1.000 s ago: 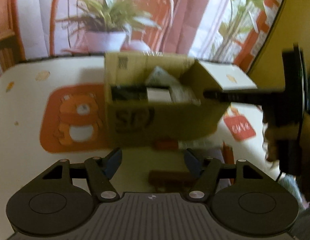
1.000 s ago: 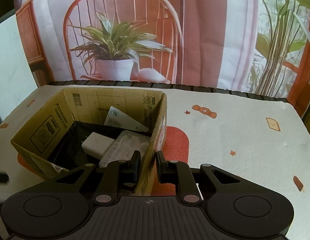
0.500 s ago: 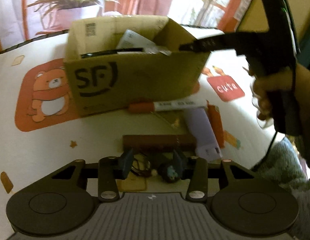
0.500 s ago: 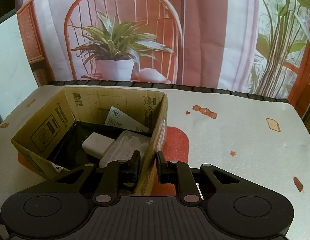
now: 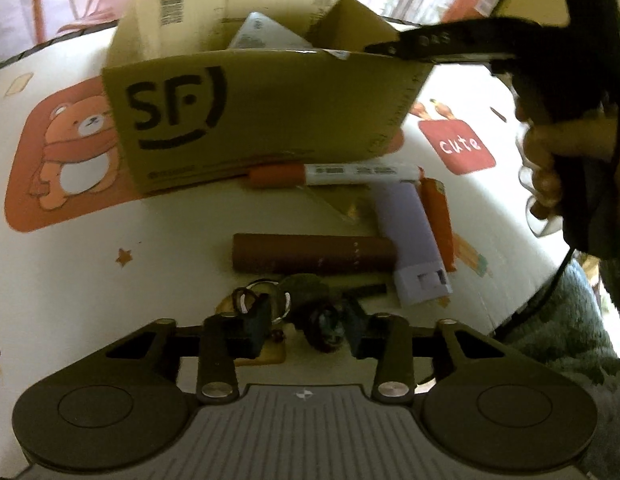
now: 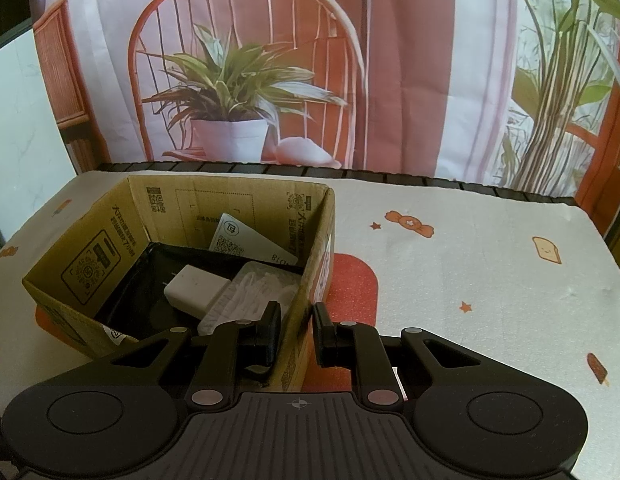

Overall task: Organize rigid objects
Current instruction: 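Move the left gripper back to the table toward the black keychain, then close the left gripper on the black keychain's round tag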

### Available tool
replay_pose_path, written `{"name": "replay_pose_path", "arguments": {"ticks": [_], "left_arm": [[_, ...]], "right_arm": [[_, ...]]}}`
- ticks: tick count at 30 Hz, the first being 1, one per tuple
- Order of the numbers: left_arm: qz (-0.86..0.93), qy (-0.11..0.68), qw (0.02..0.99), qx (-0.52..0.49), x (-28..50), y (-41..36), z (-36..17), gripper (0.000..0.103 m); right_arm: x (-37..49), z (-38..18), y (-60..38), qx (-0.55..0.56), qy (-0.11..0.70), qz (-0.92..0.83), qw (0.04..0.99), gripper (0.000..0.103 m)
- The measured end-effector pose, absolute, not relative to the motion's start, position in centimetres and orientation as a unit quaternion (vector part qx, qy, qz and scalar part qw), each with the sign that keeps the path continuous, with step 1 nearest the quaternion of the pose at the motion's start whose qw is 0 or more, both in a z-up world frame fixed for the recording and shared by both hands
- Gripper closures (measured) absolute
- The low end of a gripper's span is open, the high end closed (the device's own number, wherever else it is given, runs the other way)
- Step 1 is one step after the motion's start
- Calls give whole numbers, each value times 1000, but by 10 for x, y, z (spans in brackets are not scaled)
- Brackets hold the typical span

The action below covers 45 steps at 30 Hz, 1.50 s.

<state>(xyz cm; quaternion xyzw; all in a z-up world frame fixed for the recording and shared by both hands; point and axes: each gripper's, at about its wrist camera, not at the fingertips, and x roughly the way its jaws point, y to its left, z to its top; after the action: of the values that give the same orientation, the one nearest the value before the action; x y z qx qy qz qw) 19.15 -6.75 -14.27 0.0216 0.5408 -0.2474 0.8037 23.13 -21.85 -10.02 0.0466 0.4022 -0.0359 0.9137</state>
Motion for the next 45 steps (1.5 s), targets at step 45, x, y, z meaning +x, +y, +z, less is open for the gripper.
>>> {"name": "replay_pose_path", "arguments": {"ticks": [45], "left_arm": [[-160, 498, 852, 0, 207, -6, -135, 62]], "right_arm": [[231, -101, -219, 48, 402, -35, 914, 87]]}}
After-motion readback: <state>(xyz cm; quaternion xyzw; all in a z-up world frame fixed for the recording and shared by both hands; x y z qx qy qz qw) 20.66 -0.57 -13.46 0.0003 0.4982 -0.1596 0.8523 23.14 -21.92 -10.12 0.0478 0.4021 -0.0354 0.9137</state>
